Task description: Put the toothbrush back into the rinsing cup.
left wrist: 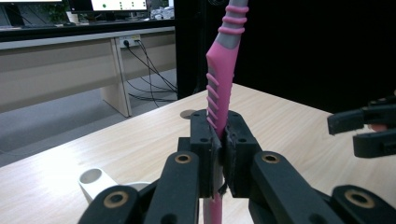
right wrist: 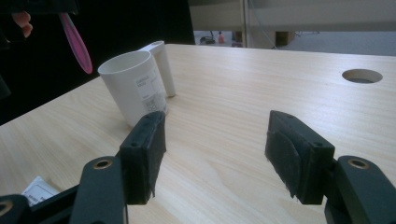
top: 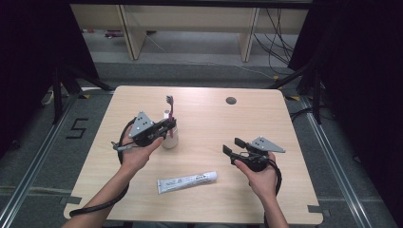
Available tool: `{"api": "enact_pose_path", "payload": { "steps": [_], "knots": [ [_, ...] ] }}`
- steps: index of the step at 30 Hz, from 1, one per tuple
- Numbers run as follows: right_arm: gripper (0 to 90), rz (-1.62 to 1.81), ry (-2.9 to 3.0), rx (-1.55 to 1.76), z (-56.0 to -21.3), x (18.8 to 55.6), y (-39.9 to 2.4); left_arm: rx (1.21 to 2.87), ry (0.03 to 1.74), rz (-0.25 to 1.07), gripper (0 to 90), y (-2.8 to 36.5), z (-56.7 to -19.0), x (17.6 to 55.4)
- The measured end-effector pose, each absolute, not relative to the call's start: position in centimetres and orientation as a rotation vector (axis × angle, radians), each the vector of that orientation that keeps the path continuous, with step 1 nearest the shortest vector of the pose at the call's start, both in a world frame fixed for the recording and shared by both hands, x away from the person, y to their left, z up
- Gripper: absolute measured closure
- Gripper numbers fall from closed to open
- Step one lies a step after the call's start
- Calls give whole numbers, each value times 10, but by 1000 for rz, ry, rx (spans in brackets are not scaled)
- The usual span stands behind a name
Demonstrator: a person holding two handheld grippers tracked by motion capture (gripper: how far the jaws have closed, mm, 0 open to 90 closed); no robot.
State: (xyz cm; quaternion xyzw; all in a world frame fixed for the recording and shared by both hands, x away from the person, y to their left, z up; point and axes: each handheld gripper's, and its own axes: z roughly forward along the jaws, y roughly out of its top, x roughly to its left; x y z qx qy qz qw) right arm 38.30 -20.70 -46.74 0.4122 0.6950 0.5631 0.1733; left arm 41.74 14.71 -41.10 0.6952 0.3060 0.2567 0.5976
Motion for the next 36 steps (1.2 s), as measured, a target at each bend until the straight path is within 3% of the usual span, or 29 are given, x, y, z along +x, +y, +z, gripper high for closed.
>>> {"api": "enact_pose_path", "payload": {
  "steps": [36],
  "knots": [
    [413, 1576, 1951, 1193, -485, 382, -214, 1533, 726, 672, 838, 162, -389, 481]
  ]
}}
